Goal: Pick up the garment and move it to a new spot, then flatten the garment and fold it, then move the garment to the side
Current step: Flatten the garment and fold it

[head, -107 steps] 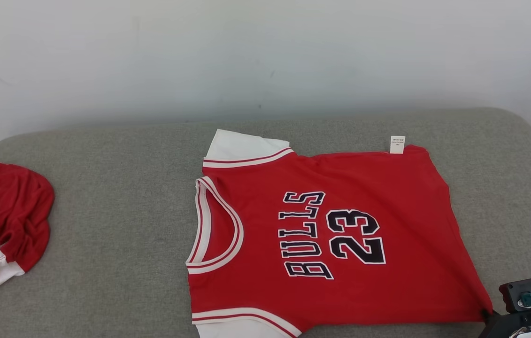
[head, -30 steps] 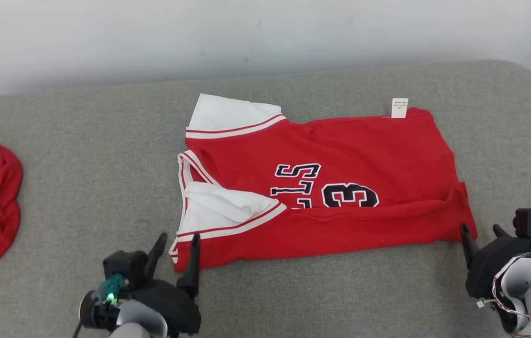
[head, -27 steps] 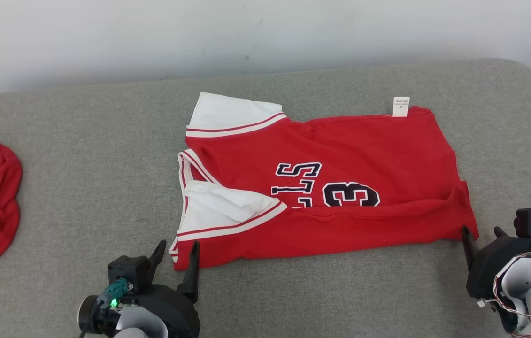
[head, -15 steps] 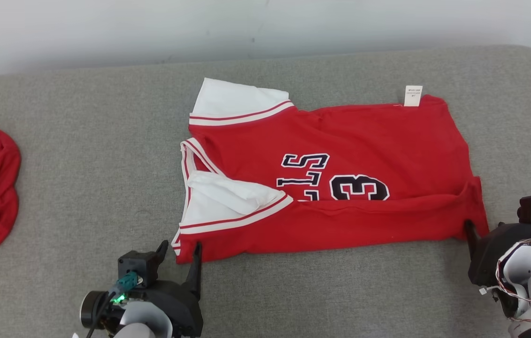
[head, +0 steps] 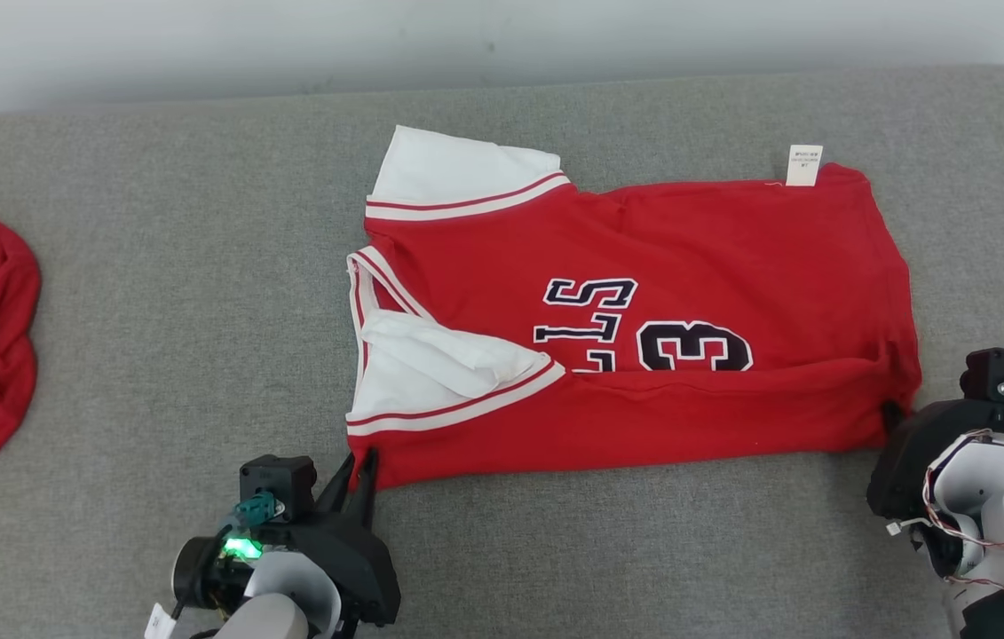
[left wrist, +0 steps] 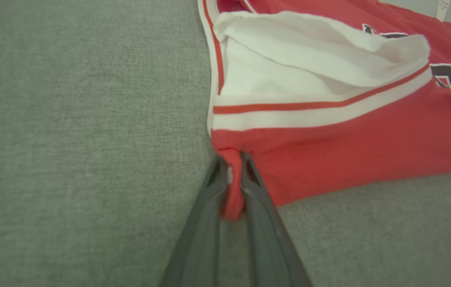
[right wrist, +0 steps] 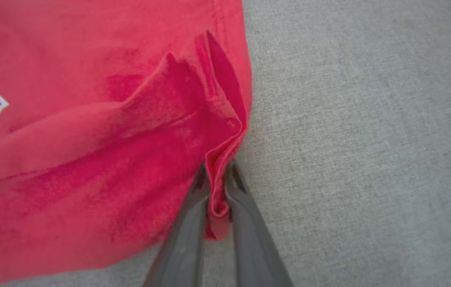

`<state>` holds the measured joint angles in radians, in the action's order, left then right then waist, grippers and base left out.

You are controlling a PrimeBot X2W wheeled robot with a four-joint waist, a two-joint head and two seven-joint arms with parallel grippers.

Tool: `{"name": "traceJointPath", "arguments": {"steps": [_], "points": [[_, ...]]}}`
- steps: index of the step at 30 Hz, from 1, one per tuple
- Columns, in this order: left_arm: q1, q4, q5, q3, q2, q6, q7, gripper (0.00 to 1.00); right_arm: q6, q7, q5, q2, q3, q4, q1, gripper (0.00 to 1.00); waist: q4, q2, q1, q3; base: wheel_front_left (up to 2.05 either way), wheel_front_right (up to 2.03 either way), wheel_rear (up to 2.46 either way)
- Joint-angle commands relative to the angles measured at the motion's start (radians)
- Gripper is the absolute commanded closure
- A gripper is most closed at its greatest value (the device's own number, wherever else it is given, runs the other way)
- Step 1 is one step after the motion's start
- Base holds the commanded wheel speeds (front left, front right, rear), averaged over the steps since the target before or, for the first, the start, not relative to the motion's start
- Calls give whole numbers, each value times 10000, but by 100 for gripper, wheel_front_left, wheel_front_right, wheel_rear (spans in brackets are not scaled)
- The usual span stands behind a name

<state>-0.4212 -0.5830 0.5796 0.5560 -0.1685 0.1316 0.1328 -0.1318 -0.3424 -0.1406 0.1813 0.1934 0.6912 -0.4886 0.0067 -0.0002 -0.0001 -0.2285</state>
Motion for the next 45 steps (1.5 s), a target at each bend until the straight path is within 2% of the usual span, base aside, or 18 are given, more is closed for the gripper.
{"name": "traceJointPath", "arguments": {"steps": [1,11,18,25,26,27,28,36,39,45], "points": [[342,-212,157,66,-11,12,-148,100,24,-76,-42,-109,-36,228,330,100,13,2,1,46,0,0,0],[1351,679,597,-29,-316,40,-391,100,26,249,-280,81,221,-638,1129,100,47,2,1,954,0,0,0],[2400,1956,681,76,-649,400,-709,100,26,-5,-407,18,502,-1524,2185,100,107,2,1,1537,0,0,0],[3439,3056,790,53,-984,898,-1042,100,26,-343,-225,-380,871,-2287,3236,100,79,2,1,1799,0,0,0],[3549,3135,822,35,-1013,953,-1061,100,26,-380,-187,-429,886,-2332,3329,82,73,2,1,1811,0,0,0],[3636,3210,852,28,-1030,993,-1102,100,26,-396,-138,-470,899,-2377,3394,43,65,2,1,1819,0,0,0],[3703,3346,828,48,-1068,1017,-1047,0,26,-324,-30,-534,980,-2416,3462,0,60,2,1,1820,0,0,0],[3743,3640,890,-216,-1182,1297,-874,0,26,-365,-80,-681,1140,-2570,3200,0,102,2,1,1783,0,0,0],[3575,3793,947,-420,-1300,1394,-842,0,26,-519,-103,-450,1146,-2746,3045,0,155,2,1,1780,0,0,0],[2747,3964,941,-670,-1589,1241,-1084,0,26,-833,-335,-103,923,-3172,2400,0,185,2,1,1596,0,0,0]]}}
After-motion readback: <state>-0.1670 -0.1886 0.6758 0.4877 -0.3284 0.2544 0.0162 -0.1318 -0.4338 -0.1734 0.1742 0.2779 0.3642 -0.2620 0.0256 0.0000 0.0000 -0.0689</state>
